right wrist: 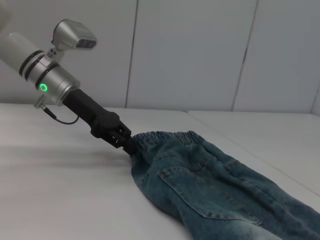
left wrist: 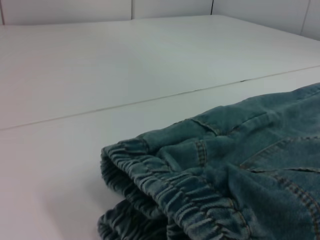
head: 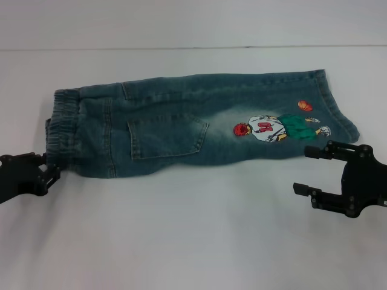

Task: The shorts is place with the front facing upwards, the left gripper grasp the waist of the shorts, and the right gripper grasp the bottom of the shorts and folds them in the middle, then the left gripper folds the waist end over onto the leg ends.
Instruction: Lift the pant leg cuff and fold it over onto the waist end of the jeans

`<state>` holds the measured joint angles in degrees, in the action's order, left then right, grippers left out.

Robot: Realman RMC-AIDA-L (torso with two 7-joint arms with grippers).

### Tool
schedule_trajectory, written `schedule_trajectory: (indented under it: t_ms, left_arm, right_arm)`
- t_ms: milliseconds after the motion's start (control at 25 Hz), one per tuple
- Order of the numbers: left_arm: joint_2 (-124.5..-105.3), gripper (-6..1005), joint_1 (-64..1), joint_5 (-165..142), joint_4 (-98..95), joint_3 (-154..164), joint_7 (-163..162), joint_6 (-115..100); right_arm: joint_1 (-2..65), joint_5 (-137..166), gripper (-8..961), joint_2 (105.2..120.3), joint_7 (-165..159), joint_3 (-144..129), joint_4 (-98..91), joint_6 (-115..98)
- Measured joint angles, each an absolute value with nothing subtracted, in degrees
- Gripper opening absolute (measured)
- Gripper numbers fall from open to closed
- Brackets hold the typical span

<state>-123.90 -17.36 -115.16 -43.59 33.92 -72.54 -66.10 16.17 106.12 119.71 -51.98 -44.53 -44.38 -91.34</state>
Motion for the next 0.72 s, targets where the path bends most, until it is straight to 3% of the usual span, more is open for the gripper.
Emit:
schedule_trajectory:
  t_ms: [320, 560, 720]
  left_arm:
    - [-123.93, 150, -17.5, -114.6, -44.2, 33.8, -74.0, -68.5]
    - [-123.96, 55, -17.6, -113.1, -51.1, 33.5, -81.9, -75.4]
    - [-124.14, 55, -17.5, -111.1, -58.5, 33.6, -87.4, -80.3]
  right_arm:
    - [16.3, 105.8, 705, 119.80, -51.9, -42.5, -44.0, -91.1]
    - [16.9, 103.1, 704, 120.04, -52.0, -39.6, -41.7, -87.9]
    - [17.9, 99.1, 699, 120.02, -50.8, -39.5, -37.5, -82.2]
